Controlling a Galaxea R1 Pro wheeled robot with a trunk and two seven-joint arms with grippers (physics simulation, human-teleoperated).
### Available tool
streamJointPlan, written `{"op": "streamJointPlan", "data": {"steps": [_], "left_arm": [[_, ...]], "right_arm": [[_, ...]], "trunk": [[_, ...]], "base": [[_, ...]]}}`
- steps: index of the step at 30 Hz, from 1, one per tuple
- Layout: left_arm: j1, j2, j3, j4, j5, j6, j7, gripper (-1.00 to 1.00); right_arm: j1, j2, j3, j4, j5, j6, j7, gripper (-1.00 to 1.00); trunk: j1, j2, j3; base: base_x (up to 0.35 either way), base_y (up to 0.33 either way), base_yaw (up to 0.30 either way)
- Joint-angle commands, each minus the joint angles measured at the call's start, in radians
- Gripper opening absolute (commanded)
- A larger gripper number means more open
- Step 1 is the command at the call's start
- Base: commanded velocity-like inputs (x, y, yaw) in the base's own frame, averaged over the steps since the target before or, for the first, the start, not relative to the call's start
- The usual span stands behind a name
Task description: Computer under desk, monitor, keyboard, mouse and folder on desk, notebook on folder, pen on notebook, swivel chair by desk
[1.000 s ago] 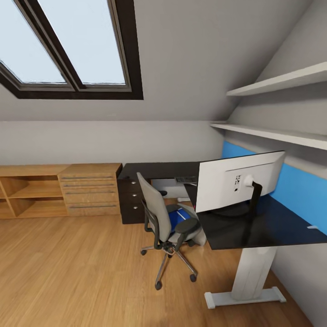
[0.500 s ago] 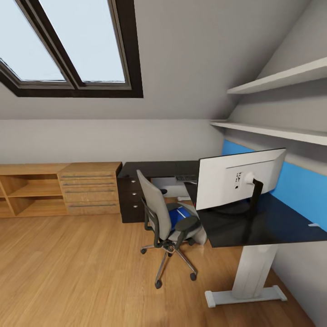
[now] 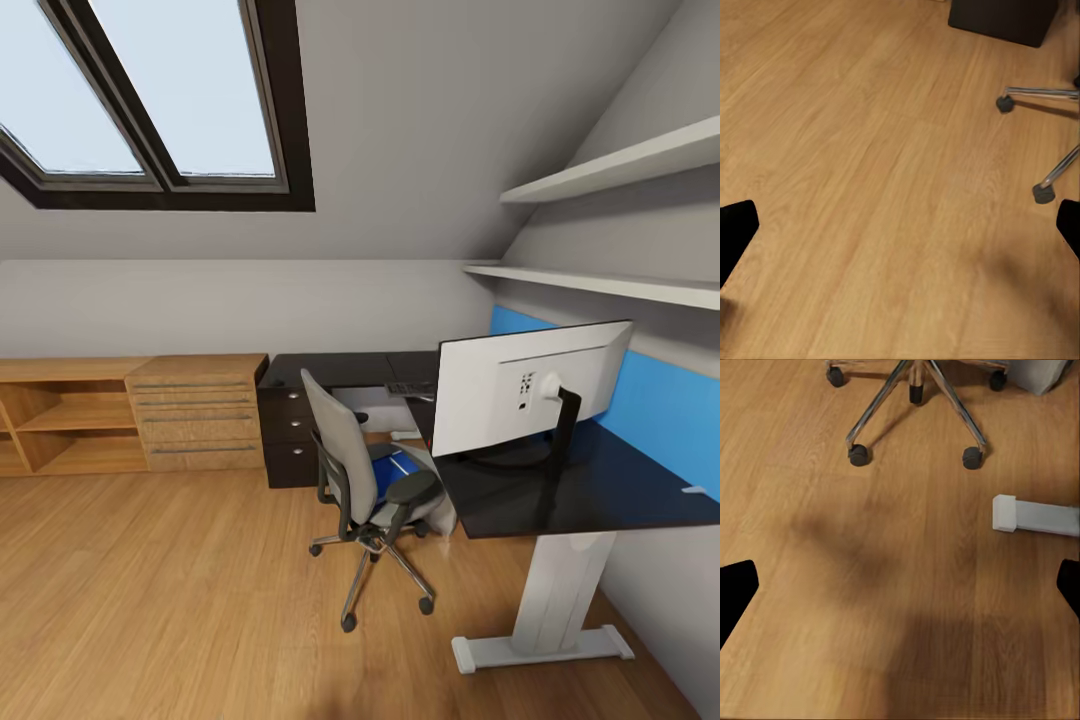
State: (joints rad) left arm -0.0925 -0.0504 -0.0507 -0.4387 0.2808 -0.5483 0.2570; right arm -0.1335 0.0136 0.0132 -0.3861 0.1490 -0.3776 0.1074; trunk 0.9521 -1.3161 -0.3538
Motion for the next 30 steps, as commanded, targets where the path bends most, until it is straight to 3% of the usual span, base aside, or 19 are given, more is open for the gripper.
{"op": "streamJointPlan", "data": {"steps": [1, 3, 9, 10, 14, 17, 21, 26, 28, 30], "left_arm": [[0.0, -0.001, -0.011, -0.018, -0.009, 0.002, 0.027, 1.0], [0.0, -0.003, -0.02, -0.055, -0.028, 0.022, 0.058, 1.0], [-0.001, -0.006, -0.031, -0.27, -0.055, 0.236, 0.102, 1.0], [0.002, -0.005, -0.032, -0.363, -0.057, 0.322, 0.107, 1.0], [0.034, -0.004, -0.033, -0.564, -0.058, 0.492, 0.111, 1.0], [0.08, -0.004, -0.033, -0.758, -0.056, 0.63, 0.113, 1.0], [0.106, -0.004, -0.034, -0.903, -0.05, 0.737, 0.114, 1.0], [0.119, -0.005, -0.04, -0.996, -0.04, 0.827, 0.113, 1.0], [0.123, -0.017, -0.043, -1.093, -0.033, 0.876, 0.112, 1.0], [0.123, -0.029, -0.045, -1.125, -0.031, 0.895, 0.112, 1.0]], "right_arm": [[-0.004, 0.0, -0.002, -0.015, 0.009, 0.002, -0.006, 1.0], [-0.013, 0.002, -0.003, -0.037, 0.012, 0.018, -0.023, 1.0], [-0.107, 0.005, -0.004, -0.067, 0.009, 0.125, -0.108, 1.0], [-0.143, 0.007, -0.004, -0.069, 0.001, 0.155, -0.122, 1.0], [-0.213, 0.01, -0.004, -0.067, -0.035, 0.206, -0.137, 1.0], [-0.285, 0.013, -0.004, -0.051, -0.089, 0.273, -0.144, 1.0], [-0.357, 0.015, -0.004, -0.018, -0.133, 0.355, -0.147, 1.0], [-0.45, 0.014, -0.005, 0.022, -0.158, 0.44, -0.148, 1.0], [-0.505, 0.014, -0.007, 0.043, -0.173, 0.485, -0.149, 1.0], [-0.515, 0.014, -0.009, 0.048, -0.181, 0.495, -0.149, 1.0]], "trunk": [[0.004, -0.008, -0.004], [0.012, -0.022, -0.011], [0.035, -0.064, -0.03], [0.038, -0.071, -0.033], [0.054, -0.099, -0.045], [0.065, -0.12, -0.055], [0.081, -0.148, -0.067], [0.1, -0.183, -0.083], [0.107, -0.197, -0.089], [0.115, -0.211, -0.095]], "base": [[0.0, 0.0, 0.0], [0.0, 0.0, 0.0], [0.0, 0.0, 0.0], [0.0, 0.0, 0.0], [0.0, 0.0, 0.0], [0.0, 0.0, 0.0], [0.0, 0.0, 0.0], [0.0, 0.0, 0.0], [0.0, 0.0, 0.0], [0.0, 0.0, 0.0]]}}
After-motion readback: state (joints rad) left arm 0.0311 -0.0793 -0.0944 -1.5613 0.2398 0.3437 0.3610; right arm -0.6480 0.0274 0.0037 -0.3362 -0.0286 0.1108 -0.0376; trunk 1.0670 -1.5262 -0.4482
